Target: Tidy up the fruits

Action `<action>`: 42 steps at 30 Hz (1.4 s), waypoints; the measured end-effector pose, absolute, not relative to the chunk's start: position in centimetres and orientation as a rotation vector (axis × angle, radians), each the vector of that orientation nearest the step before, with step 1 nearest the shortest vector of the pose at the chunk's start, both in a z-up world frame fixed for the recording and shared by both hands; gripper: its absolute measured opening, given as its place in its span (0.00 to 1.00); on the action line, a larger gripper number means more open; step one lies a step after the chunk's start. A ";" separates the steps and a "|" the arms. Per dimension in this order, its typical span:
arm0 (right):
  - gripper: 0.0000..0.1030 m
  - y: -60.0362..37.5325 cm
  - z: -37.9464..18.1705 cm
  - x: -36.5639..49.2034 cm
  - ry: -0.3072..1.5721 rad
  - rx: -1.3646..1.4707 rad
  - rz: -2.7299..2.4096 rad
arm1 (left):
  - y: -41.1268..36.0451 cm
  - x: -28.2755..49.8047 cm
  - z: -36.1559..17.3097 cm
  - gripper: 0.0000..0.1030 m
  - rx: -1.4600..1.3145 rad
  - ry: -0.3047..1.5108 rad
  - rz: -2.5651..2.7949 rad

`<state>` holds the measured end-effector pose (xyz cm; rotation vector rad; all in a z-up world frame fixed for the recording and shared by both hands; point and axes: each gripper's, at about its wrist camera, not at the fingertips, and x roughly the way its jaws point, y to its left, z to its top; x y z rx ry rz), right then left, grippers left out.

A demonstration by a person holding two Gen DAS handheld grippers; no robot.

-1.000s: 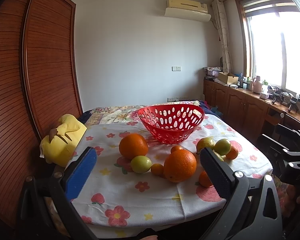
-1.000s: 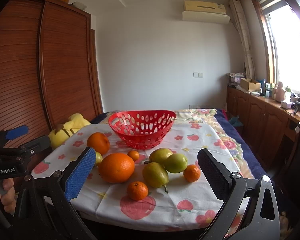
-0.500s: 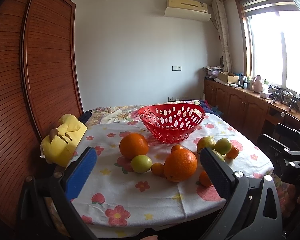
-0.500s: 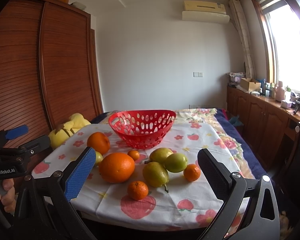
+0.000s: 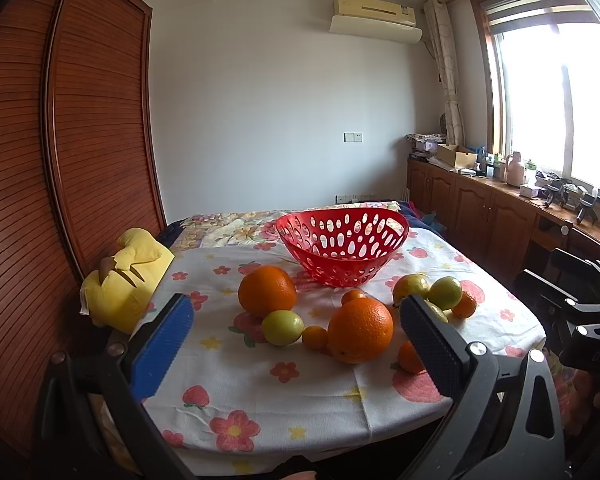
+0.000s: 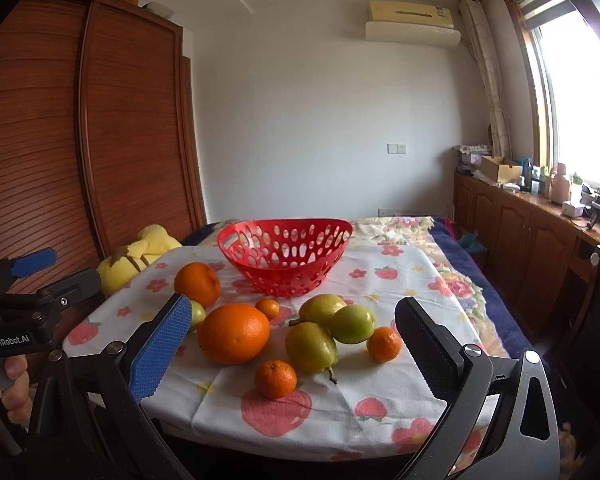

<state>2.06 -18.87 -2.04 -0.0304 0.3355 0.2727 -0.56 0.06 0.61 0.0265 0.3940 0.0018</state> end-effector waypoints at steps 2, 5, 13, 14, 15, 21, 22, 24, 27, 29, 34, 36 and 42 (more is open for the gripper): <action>1.00 -18.9 -2.1 2.1 0.336 -0.030 0.272 | 0.1 -0.5 0.6 1.00 0.026 0.394 0.001; 1.00 -18.9 -2.0 2.1 0.335 -0.031 0.272 | 0.0 -0.6 0.6 1.00 0.026 0.392 0.003; 1.00 -18.8 -2.0 2.1 0.335 -0.031 0.272 | 0.0 -0.5 0.6 1.00 0.026 0.394 0.003; 1.00 -18.9 -2.0 2.1 0.335 -0.032 0.272 | 0.0 -0.5 0.6 1.00 0.026 0.394 0.003; 1.00 -18.9 -2.0 2.1 0.335 -0.032 0.272 | 0.0 -0.6 0.5 1.00 0.026 0.392 0.004; 1.00 -18.8 -1.9 2.0 0.336 -0.032 0.272 | 0.0 -0.6 0.5 1.00 0.026 0.392 0.003; 1.00 -18.9 -2.0 2.1 0.335 -0.032 0.272 | 0.0 -0.6 0.5 1.00 0.027 0.392 0.004; 1.00 -18.9 -2.0 2.1 0.335 -0.032 0.272 | 0.0 -0.6 0.5 1.00 0.025 0.392 0.003; 1.00 -18.9 -1.9 2.0 0.336 -0.032 0.273 | 0.0 -0.6 0.5 1.00 0.026 0.391 0.003; 1.00 -18.9 -2.0 2.1 0.335 -0.032 0.272 | 0.0 -0.6 0.5 1.00 0.026 0.392 0.002; 1.00 -18.8 -1.9 2.0 0.336 -0.033 0.273 | 0.0 -0.6 0.5 1.00 0.025 0.392 0.003; 1.00 -18.9 -2.0 2.0 0.336 -0.032 0.273 | 0.0 -0.7 0.4 1.00 0.025 0.392 0.003; 1.00 -18.8 -2.6 2.2 0.357 -0.038 0.283 | 0.0 -0.5 -0.4 1.00 0.024 0.408 0.001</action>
